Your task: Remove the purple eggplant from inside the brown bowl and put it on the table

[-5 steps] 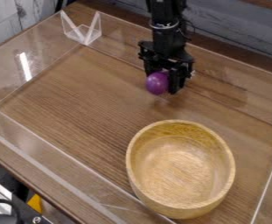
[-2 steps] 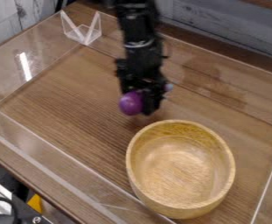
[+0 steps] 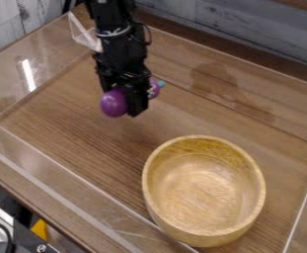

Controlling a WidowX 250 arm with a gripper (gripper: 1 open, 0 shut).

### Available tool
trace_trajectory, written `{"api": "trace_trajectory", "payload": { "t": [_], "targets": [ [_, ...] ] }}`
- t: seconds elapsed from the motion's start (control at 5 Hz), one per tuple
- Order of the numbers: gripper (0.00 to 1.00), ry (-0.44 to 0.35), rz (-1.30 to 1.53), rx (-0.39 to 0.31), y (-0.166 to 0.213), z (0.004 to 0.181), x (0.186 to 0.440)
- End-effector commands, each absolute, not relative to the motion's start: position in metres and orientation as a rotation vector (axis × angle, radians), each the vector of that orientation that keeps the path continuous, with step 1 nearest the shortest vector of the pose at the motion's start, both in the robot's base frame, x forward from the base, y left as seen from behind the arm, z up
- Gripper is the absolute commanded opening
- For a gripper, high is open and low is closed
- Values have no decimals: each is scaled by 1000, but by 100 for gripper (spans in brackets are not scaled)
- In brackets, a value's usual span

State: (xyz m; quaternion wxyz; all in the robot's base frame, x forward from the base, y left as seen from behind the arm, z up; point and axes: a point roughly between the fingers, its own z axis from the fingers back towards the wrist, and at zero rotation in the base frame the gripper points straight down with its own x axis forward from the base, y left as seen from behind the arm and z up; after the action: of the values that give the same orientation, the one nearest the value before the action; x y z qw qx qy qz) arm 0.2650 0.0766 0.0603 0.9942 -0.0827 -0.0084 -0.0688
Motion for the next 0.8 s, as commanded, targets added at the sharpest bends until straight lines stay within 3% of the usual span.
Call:
{"api": "trace_trajectory", "payload": {
  "t": [0.0, 0.6],
  "targets": [
    [0, -73, -216, -139, 84, 80, 259],
    [0, -64, -234, -136, 88, 63, 239]
  ]
}}
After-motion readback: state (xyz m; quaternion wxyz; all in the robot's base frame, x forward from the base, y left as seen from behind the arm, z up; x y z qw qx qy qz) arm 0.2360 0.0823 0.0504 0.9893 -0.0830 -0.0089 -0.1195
